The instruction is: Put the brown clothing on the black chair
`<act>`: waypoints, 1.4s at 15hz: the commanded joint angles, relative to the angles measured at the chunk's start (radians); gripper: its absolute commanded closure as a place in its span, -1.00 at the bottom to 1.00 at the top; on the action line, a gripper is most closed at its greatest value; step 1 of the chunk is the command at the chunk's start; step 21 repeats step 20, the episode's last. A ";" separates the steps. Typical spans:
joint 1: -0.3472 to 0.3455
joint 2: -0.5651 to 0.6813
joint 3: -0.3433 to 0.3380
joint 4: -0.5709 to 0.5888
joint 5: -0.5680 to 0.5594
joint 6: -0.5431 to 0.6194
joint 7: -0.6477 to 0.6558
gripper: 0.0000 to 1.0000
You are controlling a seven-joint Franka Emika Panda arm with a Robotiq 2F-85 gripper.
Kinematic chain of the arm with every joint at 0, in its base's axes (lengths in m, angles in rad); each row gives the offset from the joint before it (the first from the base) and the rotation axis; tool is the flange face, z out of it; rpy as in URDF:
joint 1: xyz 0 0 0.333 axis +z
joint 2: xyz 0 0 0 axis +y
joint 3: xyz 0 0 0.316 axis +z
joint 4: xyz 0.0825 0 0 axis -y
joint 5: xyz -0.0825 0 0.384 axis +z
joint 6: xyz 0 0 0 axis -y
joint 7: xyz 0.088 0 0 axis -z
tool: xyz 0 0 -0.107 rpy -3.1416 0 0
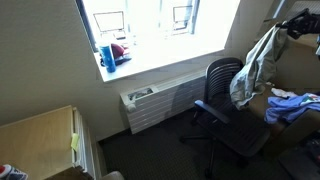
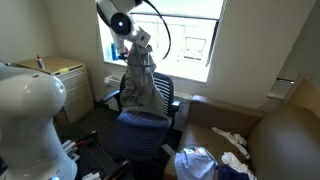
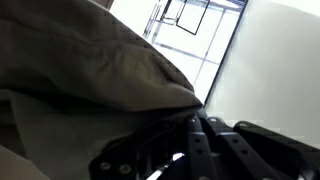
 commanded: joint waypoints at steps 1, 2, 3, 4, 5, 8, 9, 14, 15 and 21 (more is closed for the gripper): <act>-0.178 0.013 0.178 -0.007 -0.063 -0.013 0.078 0.44; -0.182 0.021 0.205 0.000 -0.146 0.013 0.127 0.30; -0.216 0.024 0.257 0.011 -0.203 0.032 0.149 0.83; -0.237 0.035 0.309 0.028 -0.300 0.054 0.193 0.86; -0.252 0.041 0.356 0.043 -0.371 0.079 0.231 0.85; -0.207 0.013 0.293 0.010 -0.302 0.037 0.208 0.79; -0.206 0.013 0.290 0.009 -0.302 0.037 0.207 0.67; -0.222 -0.009 0.241 -0.075 -0.324 0.092 0.344 -0.28; -0.228 -0.021 0.228 -0.106 -0.326 0.108 0.374 -0.39; -0.228 0.002 0.187 -0.122 -0.312 0.104 0.373 -0.62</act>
